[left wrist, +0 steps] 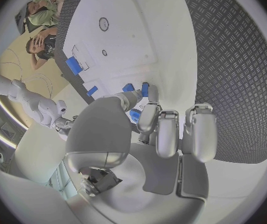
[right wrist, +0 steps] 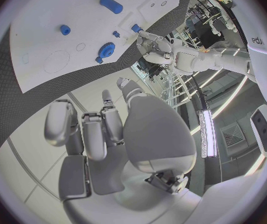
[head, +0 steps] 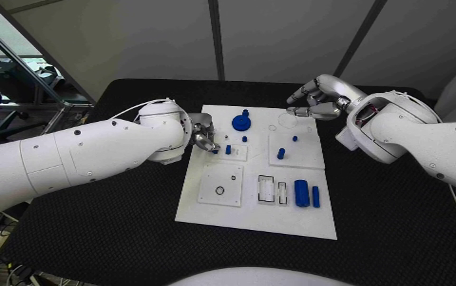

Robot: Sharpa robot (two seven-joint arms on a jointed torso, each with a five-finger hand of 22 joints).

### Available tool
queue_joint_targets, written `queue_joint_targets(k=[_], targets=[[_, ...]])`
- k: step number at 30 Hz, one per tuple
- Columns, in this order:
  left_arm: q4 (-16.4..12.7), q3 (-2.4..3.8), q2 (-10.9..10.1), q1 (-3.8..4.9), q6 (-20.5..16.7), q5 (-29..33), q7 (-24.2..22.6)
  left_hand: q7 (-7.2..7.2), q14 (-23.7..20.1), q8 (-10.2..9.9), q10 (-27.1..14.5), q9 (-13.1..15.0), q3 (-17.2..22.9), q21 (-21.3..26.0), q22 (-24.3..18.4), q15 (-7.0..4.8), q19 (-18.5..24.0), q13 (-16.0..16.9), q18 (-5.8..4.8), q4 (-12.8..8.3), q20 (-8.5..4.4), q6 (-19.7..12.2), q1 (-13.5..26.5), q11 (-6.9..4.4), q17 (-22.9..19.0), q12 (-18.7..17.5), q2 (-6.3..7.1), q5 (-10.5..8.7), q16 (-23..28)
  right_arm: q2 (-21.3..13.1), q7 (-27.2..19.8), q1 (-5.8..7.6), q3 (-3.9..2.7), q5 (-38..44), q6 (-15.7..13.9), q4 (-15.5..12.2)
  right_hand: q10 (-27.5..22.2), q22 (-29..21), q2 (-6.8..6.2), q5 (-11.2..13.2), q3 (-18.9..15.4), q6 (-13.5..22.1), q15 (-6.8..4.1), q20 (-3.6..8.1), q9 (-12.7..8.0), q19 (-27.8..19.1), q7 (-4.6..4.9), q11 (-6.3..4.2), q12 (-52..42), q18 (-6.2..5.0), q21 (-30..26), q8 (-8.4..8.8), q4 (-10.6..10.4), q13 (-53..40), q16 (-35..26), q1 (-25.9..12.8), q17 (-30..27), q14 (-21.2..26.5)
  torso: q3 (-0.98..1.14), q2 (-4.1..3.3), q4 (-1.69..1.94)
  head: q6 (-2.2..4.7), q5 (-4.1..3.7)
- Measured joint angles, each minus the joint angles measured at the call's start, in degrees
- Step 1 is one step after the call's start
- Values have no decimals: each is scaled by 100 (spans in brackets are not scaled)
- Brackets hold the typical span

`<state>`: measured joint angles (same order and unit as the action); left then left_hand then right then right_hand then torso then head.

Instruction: Assemble the parts on the task board

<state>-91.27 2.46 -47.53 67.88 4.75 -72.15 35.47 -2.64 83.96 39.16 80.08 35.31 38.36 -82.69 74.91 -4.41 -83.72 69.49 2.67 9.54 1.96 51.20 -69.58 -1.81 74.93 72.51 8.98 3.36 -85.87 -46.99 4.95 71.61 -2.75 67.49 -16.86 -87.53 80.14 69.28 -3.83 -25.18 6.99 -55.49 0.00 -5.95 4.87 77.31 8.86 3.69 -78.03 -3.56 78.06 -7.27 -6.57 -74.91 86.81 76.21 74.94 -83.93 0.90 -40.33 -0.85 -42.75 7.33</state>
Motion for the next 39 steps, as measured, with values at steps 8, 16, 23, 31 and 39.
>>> queue_joint_targets(k=[8,16,23,31,39], targets=[[48,1,41,1,-13,-1,36,69,8,39,34,6,150,-28,0,-32,-2,31,0,-118,-2,72,222,-33,0,27,52,10,0,-9,0,0,0,0,0,-3,0,-12,0,0,0,0,0,0,0,0,0,0,0,0,0,0,0,0,-25,0,0,0,1,1,-1,3,-1],[92,2,73,4,-40,21,47,132,19,49,58,17,95,-55,0,-61,-21,71,0,-256,-21,154,539,-57,0,82,66,16,0,-10,0,0,0,0,0,-4,0,-12,0,1,0,0,0,0,0,0,0,0,0,0,0,0,0,0,-26,0,-1,0,2,1,-2,6,-10],[100,-7,85,-4,-22,47,50,153,-1,49,85,13,-126,-97,0,-82,-34,113,0,-161,-49,216,596,-84,0,111,82,16,0,-19,0,0,0,0,0,-6,0,-12,0,-24,0,0,0,0,-4,0,0,0,0,0,0,0,0,0,-26,0,-1,0,2,-1,-3,-5,-17],[125,-9,104,-13,12,76,53,155,-1,49,85,14,-250,-111,0,-82,-20,136,0,-99,-63,217,634,-84,0,133,88,16,0,-29,1,0,0,0,0,-20,0,-11,0,-24,0,0,0,0,-4,0,0,0,0,0,0,0,0,0,-26,0,-2,0,2,-3,-3,-14,-18],[154,-8,120,-11,17,93,56,154,-1,49,105,14,-373,-111,0,-82,-20,149,0,-29,-63,257,671,-104,0,133,97,16,0,-36,3,0,0,0,-1,-21,0,-11,0,-24,16,0,0,0,-4,0,0,0,0,0,0,0,-16,0,-26,0,-2,0,2,-2,-3,-19,-15]])
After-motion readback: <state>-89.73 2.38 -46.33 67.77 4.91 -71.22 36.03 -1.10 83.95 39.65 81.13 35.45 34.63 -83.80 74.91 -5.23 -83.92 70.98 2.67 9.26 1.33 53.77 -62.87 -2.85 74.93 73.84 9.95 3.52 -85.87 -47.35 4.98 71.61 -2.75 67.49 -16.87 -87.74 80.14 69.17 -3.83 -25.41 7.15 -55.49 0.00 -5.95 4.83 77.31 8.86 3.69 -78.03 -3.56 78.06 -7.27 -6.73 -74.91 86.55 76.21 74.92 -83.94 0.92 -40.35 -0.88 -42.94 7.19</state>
